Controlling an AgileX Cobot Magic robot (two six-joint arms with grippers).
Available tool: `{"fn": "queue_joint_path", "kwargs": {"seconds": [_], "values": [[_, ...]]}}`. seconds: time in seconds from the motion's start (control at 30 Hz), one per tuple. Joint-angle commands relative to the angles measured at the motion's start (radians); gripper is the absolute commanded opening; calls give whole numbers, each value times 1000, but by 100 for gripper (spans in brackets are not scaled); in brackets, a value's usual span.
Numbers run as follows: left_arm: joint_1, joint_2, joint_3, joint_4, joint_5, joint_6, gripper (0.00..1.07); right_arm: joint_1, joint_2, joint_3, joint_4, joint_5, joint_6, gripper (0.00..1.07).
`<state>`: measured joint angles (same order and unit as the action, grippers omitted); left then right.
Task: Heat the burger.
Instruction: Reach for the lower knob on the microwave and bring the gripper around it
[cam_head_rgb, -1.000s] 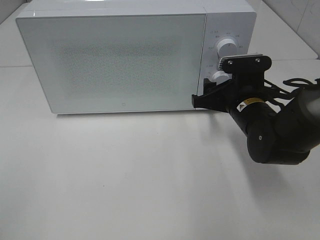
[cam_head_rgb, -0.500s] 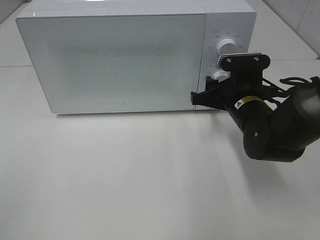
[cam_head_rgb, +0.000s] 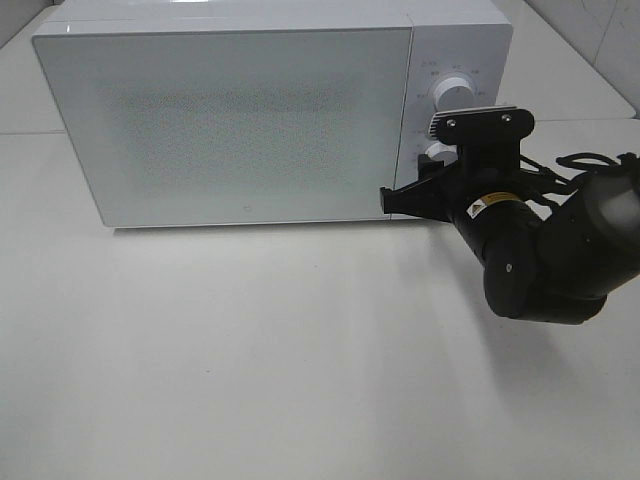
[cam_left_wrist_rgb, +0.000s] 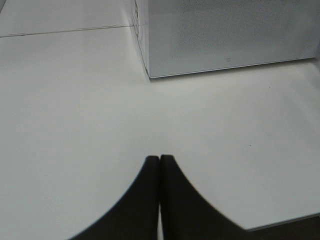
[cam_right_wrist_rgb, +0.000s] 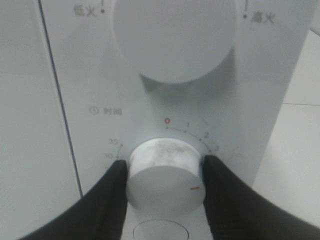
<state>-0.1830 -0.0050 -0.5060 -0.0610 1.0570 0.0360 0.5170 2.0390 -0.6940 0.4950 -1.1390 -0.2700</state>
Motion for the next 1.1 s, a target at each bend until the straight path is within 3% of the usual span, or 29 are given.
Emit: {"fn": "queue_joint_path", "kwargs": {"seconds": [0.03,0.4,0.77,1.1], "values": [[1,-20,2,-6,-16,0,0,-6,-2,-25,-8,-35,-16,0],[1,-20,2,-6,-16,0,0,-6,-2,-25,-2,-35,130,0],[1,-20,2,-6,-16,0,0,-6,-2,-24,-3,-9,662,0],[1,-20,2,-6,-16,0,0,-6,-2,-20,-5,-19,1333,0]]}}
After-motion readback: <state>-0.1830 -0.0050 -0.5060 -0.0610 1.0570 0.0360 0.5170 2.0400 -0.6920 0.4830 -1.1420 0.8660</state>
